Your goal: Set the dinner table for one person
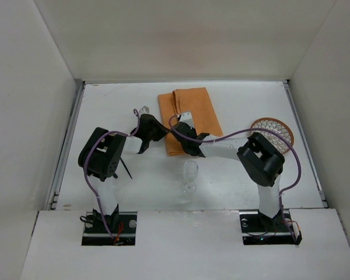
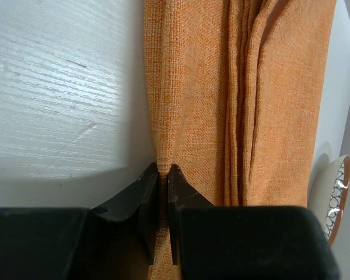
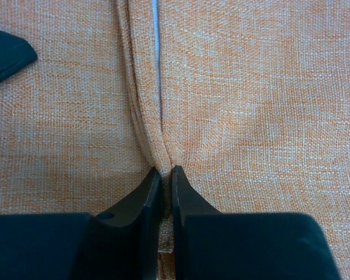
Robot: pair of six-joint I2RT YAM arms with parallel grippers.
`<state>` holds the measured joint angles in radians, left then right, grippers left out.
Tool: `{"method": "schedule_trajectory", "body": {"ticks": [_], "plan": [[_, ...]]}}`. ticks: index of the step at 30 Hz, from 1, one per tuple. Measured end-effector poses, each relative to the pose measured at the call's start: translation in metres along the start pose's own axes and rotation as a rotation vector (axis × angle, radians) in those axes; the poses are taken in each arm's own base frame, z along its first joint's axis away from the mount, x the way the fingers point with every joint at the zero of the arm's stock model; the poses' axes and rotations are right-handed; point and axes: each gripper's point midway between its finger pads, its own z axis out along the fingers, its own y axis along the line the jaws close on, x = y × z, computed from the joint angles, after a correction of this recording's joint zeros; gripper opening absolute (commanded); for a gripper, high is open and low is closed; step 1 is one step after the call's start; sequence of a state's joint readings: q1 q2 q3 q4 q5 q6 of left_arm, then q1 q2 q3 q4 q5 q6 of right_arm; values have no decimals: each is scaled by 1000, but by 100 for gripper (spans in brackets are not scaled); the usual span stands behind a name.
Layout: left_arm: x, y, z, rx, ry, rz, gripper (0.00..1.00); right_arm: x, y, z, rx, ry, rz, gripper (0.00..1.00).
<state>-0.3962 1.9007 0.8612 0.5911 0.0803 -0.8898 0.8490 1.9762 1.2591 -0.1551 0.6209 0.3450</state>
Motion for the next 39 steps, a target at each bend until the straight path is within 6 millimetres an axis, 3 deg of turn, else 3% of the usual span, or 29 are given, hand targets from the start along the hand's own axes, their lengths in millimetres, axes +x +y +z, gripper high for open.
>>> {"method": "schedule_trajectory", "body": {"ticks": [9,15,19,24,26,28,32,39], "plan": [[-1,3,-2,14,-6,-25,0,-10,-12,-12,-82,-23,119,3],[-5,7,-4,9,-12,-35,0,-23,-34,-25,-157,-58,244,3],[-16,18,-9,-12,-36,-52,0,-38,-75,-40,-186,-118,387,3],[-34,37,-19,-60,-88,-78,0,-53,-161,-58,-122,-251,616,4],[-44,48,-24,-87,-114,-94,1,-48,-191,-59,-87,-280,695,5],[-55,59,-29,-115,-140,-112,1,-36,-205,-54,-70,-268,750,5],[-73,76,-36,-155,-180,-142,2,-9,-200,-36,-77,-180,800,6],[-79,81,-35,-172,-195,-147,4,18,-197,-9,-53,-91,863,9]]}}
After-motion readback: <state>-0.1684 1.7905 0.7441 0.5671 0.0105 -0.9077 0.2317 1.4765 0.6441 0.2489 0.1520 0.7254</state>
